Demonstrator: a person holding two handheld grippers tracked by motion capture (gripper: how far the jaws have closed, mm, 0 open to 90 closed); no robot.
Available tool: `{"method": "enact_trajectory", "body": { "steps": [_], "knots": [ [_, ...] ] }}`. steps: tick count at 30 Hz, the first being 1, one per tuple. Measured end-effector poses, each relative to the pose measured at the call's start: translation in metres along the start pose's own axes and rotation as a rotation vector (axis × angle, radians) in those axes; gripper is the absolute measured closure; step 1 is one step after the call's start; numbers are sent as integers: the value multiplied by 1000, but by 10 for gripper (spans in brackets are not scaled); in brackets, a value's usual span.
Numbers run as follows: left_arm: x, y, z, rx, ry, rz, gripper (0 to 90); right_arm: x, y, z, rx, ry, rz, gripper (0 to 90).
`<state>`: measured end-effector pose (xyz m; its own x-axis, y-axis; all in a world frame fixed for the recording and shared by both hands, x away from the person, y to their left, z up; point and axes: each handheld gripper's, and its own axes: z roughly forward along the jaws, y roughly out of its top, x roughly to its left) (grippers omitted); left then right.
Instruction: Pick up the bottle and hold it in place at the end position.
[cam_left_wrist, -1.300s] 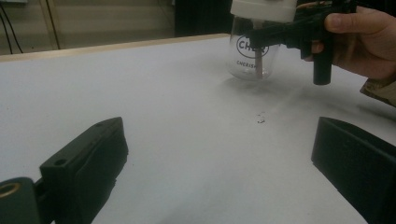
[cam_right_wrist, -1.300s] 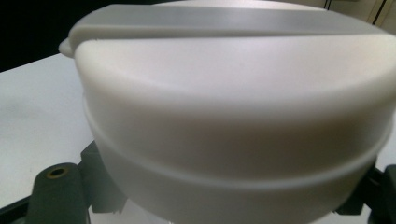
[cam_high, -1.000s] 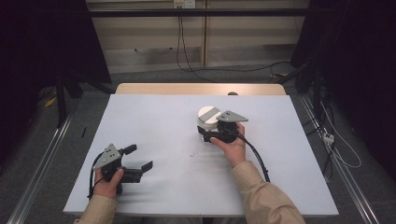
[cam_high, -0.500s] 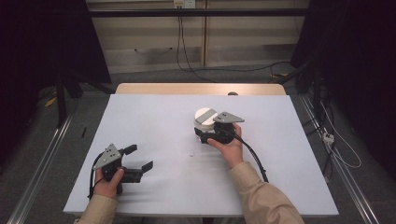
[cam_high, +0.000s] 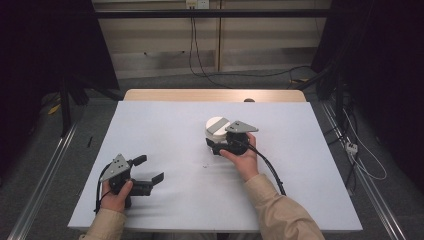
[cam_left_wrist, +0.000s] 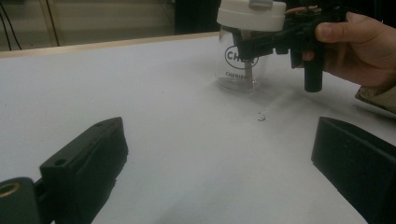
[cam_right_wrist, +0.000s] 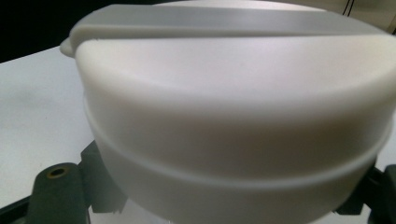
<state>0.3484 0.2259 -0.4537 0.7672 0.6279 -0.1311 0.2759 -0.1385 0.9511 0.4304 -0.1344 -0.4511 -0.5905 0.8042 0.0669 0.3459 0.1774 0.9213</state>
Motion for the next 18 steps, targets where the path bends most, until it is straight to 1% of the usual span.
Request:
{"method": "enact_trajectory", "body": {
  "steps": [18],
  "knots": [
    [0, 0, 0, 2, -1, 1, 31, 3, -2, 2, -1, 14, -10, 186]
  ]
}}
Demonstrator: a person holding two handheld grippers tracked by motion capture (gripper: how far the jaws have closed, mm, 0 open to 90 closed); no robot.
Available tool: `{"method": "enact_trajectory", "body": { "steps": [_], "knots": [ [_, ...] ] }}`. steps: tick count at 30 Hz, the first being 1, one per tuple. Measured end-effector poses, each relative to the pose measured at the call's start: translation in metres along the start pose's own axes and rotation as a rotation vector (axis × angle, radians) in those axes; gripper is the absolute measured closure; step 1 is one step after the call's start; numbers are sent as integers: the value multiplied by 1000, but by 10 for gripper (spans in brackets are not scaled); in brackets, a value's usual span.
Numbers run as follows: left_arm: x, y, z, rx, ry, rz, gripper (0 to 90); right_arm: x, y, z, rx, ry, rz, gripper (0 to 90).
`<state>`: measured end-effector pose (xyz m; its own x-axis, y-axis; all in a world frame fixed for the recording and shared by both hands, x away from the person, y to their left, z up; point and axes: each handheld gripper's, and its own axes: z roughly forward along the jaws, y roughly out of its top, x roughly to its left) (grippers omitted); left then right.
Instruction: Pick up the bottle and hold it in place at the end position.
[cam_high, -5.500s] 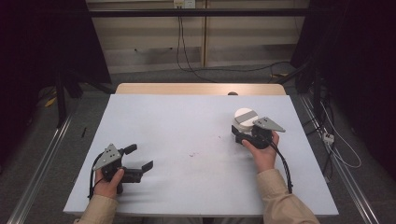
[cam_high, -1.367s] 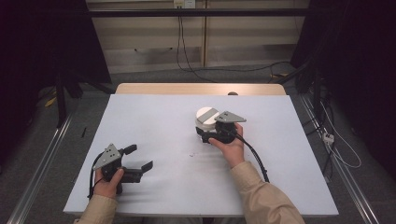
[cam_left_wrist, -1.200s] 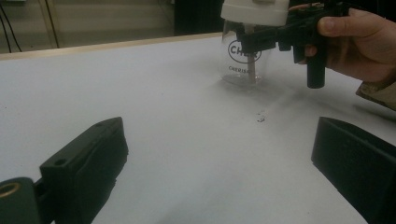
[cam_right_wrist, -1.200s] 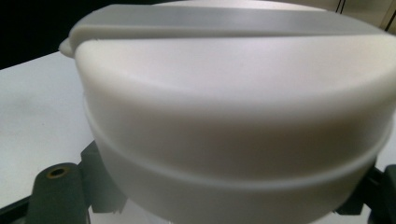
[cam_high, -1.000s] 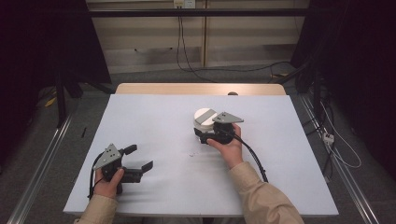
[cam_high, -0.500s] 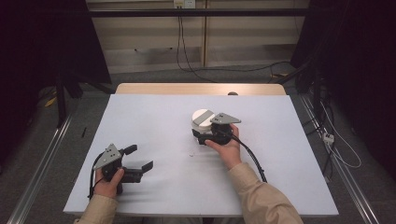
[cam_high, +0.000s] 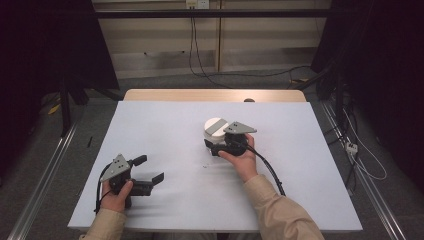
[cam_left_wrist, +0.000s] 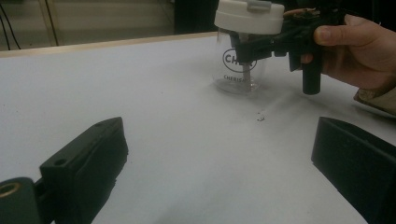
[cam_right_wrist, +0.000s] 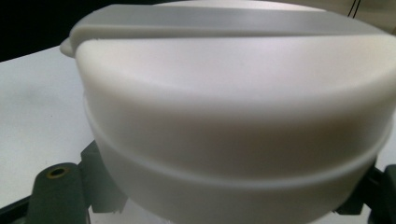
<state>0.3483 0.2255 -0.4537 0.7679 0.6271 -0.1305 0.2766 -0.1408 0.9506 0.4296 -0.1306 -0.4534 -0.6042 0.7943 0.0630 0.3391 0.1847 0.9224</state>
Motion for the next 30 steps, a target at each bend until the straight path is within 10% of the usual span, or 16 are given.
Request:
{"method": "enact_trajectory", "body": {
  "steps": [30],
  "knots": [
    [-9, 11, 10, -30, 44, -86, 53, 4, -4, -2, -5, -2, -47, 186]
  ]
}}
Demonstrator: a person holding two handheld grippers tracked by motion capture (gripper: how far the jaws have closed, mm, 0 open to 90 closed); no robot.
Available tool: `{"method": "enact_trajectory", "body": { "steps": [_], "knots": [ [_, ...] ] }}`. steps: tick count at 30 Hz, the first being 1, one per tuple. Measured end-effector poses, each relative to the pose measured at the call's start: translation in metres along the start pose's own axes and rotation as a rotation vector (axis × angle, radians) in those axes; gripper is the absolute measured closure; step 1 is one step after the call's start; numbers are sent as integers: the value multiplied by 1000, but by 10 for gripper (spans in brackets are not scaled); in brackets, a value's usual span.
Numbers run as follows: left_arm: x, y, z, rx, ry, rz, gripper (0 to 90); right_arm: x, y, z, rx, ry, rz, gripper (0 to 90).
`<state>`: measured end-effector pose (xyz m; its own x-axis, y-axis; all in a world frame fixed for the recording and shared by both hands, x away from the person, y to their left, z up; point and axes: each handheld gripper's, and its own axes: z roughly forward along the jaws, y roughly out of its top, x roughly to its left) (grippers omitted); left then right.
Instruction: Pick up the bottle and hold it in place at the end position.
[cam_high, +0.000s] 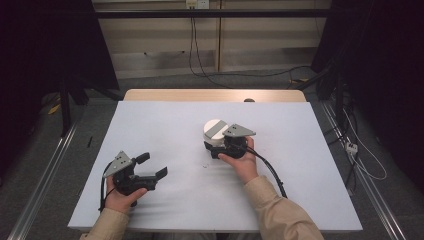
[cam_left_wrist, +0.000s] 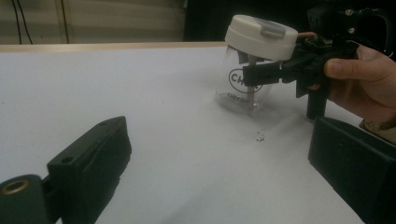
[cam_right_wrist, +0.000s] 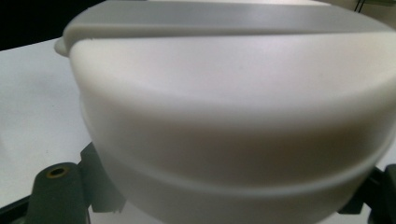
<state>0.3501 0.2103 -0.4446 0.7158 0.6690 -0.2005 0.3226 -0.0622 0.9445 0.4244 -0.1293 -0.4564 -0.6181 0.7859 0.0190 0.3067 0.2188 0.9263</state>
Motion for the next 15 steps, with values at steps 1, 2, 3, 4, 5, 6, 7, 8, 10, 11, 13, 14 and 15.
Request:
{"method": "enact_trajectory", "body": {
  "steps": [1, 2, 3, 4, 5, 6, 7, 8, 10, 11, 13, 14, 15],
  "knots": [
    [-1, 1, 1, -1, -5, -2, 53, 0, 0, 0, -1, 0, 0, 186],
    [-1, 2, 2, 3, -8, 2, 55, 0, 0, 0, -1, -1, 1, 186],
    [-3, 3, 4, -4, -14, -2, 56, 0, 0, 0, -1, -1, 1, 186],
    [-4, 3, 5, 1, -21, 2, 56, 0, 0, 0, -2, -1, 1, 186],
    [-4, 4, 7, 8, -24, 6, 56, 0, 0, 0, -1, -1, 1, 186],
    [-6, 5, 9, 9, -30, 7, 58, 0, 0, 0, -1, -1, 2, 186],
    [-7, 6, 11, 10, -35, 8, 65, 0, -1, 0, -2, -1, 2, 187],
    [-8, 7, 12, 12, -42, 11, 75, 0, -1, 0, -3, -2, 2, 186],
    [-10, 9, 17, 12, -54, 2, 99, 0, -1, 0, -4, -1, 2, 186],
    [-11, 9, 19, 14, -56, -1, 110, 0, -1, 0, -4, 0, 2, 186],
    [-13, 11, 22, 24, -57, 12, 134, 0, -1, 0, -4, 0, 2, 186],
    [-14, 12, 23, 29, -58, 21, 147, 0, -1, 0, -4, 0, 3, 186],
    [-15, 14, 24, 34, -59, 31, 167, 0, -1, 0, -4, 0, 3, 187]
  ]
}}
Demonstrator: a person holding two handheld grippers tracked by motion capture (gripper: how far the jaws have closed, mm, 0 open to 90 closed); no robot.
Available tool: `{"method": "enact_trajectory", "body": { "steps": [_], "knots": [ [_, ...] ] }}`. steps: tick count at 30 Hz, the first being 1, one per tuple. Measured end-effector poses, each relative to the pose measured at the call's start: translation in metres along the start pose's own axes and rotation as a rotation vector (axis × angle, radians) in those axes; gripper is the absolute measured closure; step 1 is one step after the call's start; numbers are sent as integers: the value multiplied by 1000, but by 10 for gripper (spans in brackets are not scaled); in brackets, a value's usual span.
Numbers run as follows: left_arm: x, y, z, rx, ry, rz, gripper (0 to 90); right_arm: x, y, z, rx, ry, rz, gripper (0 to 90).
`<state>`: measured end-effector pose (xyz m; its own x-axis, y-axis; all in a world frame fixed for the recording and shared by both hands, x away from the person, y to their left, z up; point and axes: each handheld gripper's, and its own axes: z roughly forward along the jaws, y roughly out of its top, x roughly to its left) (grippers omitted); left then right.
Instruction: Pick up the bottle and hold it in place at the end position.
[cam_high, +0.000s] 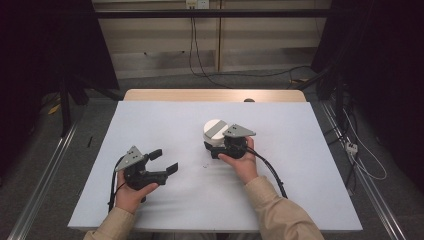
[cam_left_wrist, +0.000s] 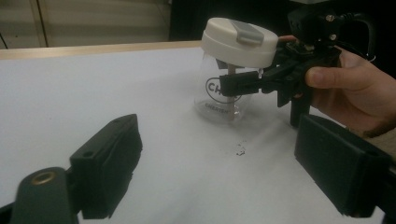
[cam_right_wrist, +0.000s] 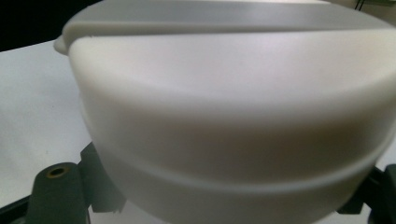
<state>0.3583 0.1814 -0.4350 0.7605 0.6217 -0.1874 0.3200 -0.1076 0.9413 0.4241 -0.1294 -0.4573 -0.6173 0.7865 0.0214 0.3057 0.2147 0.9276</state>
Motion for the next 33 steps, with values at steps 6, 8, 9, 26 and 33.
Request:
{"method": "enact_trajectory", "body": {
  "steps": [6, 8, 9, 26, 33],
  "knots": [
    [-5, 3, 6, 43, -1, 59, 305, 0, 0, 0, 2, 1, 2, 186],
    [-6, 3, 7, 42, 10, 69, 355, 0, 0, 0, 2, 1, 3, 186],
    [-6, 4, 7, 42, 13, 73, 377, 0, 0, 0, 2, 2, 4, 186],
    [-6, 15, 27, 38, -49, 43, 571, -1, -1, 0, 0, 4, 7, 186],
    [-4, 20, 35, 38, -72, 7, 653, -1, -1, 0, 1, 4, 10, 186]
  ]
}}
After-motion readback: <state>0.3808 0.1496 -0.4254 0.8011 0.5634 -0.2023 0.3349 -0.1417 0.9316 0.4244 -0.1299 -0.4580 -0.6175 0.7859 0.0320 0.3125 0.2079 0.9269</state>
